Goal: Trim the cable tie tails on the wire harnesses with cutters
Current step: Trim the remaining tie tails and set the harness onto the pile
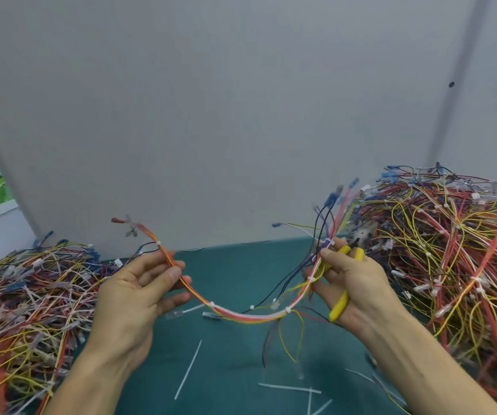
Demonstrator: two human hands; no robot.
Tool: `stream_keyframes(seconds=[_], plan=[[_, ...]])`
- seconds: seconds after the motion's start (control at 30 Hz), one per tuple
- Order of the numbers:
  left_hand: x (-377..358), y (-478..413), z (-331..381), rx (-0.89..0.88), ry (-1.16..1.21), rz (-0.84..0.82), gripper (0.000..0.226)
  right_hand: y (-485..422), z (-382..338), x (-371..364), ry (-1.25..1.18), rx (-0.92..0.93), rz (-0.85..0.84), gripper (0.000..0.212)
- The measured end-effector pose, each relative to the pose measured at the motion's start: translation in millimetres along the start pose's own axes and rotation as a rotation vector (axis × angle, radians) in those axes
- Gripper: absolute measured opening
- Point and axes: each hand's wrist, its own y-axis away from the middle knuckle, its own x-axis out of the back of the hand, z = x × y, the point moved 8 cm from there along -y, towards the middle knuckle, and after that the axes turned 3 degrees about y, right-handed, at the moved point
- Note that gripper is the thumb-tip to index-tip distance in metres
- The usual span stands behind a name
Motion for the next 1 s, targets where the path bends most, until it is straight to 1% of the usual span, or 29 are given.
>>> stream_keyframes(seconds=[0.1,0.23,0.4,0.63,0.77,0.83,0.9,1.0], plan=[[17.1,-6.8,-1.9,0.02,0.12,0.122,0.014,-3.7,-4.0,13.3,-0.023,0.0,0.116,0.025],[28.7,-10.4,-9.1,0.043,0.176,0.205,0.015,-2.9,0.7,19.0,-0.015,-0.021,0.171,0.027],[30.6,-10.1,-10.5,0.044,0.162,0.216,0.016,-2.0,-0.2,18.1,-0.006,-0.02,0.164,0.026],[25.5,-7.4,-5.9,-0.008,0.056,0.216,0.018,-1.5,0.6,10.2,0.003,-0.024,0.075,0.025],[24.7,-7.8,-3.4,-0.079,-0.084,0.18,0.023,2.4,2.1,6.2,0.06,-0.01,0.046,0.028],[23.5,-8.3,-2.7,-0.112,-0.202,0.149,0.031,4.8,0.1,4.9,0.103,0.019,0.042,0.029],[19.3,-8.2,-4.9,-0.131,-0.347,0.094,0.037,6.9,-3.6,3.0,0.157,0.07,0.035,0.03],[11.7,-6.5,-9.2,-0.163,-0.631,0.02,0.038,10.6,-9.7,-2.4,0.245,0.171,0.015,0.027]])
